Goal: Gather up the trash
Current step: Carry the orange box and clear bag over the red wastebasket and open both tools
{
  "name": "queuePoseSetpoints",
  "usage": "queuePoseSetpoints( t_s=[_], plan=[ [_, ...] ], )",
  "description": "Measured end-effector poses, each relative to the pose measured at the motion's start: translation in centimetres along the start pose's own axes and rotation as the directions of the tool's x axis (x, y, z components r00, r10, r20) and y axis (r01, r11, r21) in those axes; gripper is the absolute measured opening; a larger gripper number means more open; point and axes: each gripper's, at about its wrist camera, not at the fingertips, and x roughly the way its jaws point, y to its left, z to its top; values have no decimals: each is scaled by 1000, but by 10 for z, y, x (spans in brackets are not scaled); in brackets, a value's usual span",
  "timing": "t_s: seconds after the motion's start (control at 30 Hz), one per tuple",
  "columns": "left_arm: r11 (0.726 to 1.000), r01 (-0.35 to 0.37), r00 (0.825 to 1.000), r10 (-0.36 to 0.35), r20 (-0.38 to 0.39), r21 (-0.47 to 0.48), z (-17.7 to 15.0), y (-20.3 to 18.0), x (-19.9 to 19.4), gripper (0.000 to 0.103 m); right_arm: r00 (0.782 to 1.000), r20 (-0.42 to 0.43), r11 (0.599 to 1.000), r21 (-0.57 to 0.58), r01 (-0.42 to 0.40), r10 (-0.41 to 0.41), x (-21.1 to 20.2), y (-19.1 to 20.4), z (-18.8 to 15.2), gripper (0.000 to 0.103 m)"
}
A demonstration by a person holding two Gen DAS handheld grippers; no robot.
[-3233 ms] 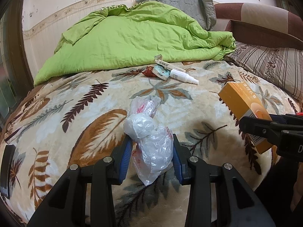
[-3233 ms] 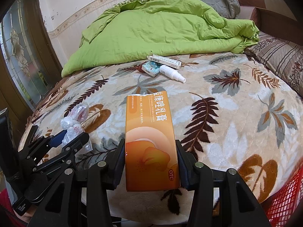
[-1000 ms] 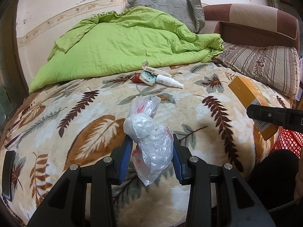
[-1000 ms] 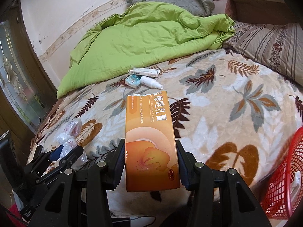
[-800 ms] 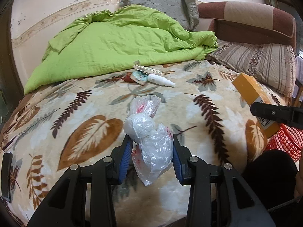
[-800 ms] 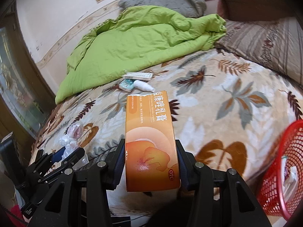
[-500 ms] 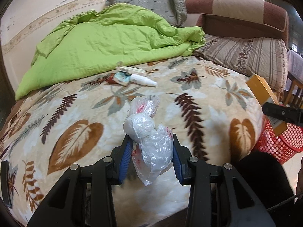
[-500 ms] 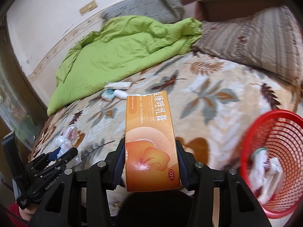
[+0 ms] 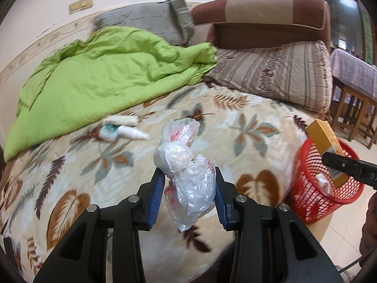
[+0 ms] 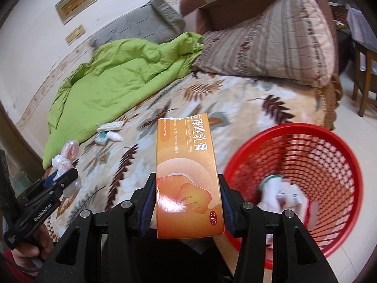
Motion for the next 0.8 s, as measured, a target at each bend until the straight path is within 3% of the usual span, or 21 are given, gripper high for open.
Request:
queuePoseSetpoints(
  t_s=[0.13,0.23,0.4,0.53,0.57,0.63,0.73,0.8],
  plan=[
    [996,81,997,-81,-11,39,17,-29,2,39,999,28,998,43,43,-44,-16,-26,9,53],
    [980,186,982,-184,-32,65,31,-57,3,39,995,61,992,102,74,-81,-34,-54,18,53],
    [927,366,928,-357,-104,85,49,-114,12,39,986,105,979,175,107,-126,-57,-90,24,53],
    [867,497,855,-484,-186,26,55,-156,30,40,988,101,969,228,92,-117,-62,-112,27,54],
    [850,526,833,-512,-209,14,56,-166,36,45,989,92,969,232,89,-113,-60,-116,28,56],
    [841,541,818,-526,-231,0,56,-178,45,55,989,82,966,240,99,-121,-59,-120,28,66],
    [837,547,806,-537,-249,-34,54,-181,53,57,988,83,965,240,106,-129,-62,-125,27,67],
    [840,541,810,-535,-241,-45,52,-172,52,58,988,91,968,229,102,-126,-63,-124,27,67]
  ],
)
